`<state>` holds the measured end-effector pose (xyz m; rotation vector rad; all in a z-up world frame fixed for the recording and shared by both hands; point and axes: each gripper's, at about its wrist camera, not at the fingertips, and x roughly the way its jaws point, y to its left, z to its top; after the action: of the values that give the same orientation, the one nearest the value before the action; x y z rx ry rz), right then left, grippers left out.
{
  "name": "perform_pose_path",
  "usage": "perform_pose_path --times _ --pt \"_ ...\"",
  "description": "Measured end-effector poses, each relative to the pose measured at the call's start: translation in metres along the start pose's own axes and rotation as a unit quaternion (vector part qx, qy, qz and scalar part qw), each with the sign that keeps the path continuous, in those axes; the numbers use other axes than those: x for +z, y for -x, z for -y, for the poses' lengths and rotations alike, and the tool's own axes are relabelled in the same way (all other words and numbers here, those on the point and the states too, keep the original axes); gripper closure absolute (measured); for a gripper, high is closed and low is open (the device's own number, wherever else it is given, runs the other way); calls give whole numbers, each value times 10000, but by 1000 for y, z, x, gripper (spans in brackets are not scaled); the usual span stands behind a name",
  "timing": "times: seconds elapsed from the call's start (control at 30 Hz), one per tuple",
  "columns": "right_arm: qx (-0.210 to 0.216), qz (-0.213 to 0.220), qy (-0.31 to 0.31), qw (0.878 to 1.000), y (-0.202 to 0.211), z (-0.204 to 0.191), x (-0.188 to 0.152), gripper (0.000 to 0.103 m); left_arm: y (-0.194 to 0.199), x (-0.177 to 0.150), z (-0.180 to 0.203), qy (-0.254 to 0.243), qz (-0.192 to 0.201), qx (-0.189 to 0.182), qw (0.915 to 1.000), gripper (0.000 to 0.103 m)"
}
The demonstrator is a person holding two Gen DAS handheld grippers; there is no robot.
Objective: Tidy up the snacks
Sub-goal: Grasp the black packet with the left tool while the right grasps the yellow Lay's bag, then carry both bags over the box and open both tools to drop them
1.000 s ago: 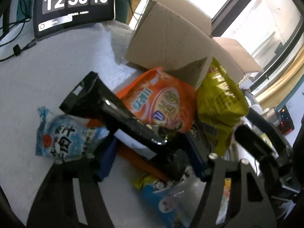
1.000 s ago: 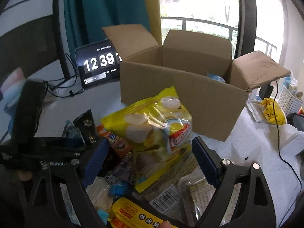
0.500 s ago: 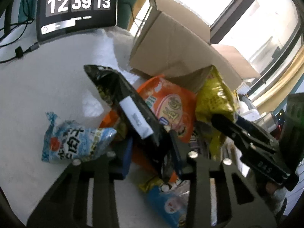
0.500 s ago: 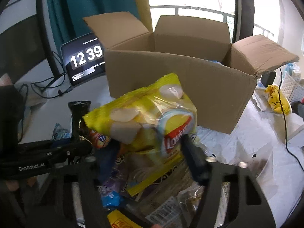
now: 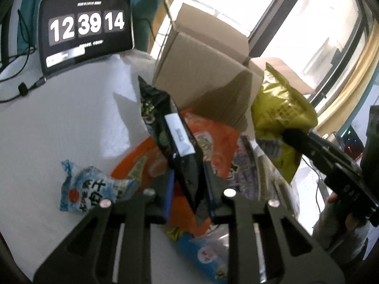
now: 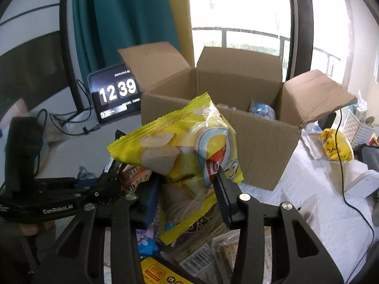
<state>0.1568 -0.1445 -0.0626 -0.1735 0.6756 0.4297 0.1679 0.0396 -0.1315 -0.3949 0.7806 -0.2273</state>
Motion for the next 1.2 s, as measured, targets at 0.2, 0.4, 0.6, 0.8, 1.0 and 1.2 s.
perform_pose_path --times 0.2,0.4,0.6,0.8,1.0,1.2 --pt "-11 207 11 9998 18 5 6 58 17 10 14 -289 278 66 9992 81" --pt "-47 387 7 9992 31 11 12 58 33 20 21 -437 525 79 9976 81" --pt "-112 525 -77 9985 40 22 17 58 53 35 32 -732 847 158 9936 81" --pt "-194 703 -121 9973 47 31 26 58 63 48 47 -1035 1071 208 9886 81" --pt "-301 851 -172 9958 51 43 33 58 64 62 57 -1224 1217 254 9847 81" --pt "-410 953 -218 9944 52 56 43 58 60 79 65 -1471 1385 351 9787 81"
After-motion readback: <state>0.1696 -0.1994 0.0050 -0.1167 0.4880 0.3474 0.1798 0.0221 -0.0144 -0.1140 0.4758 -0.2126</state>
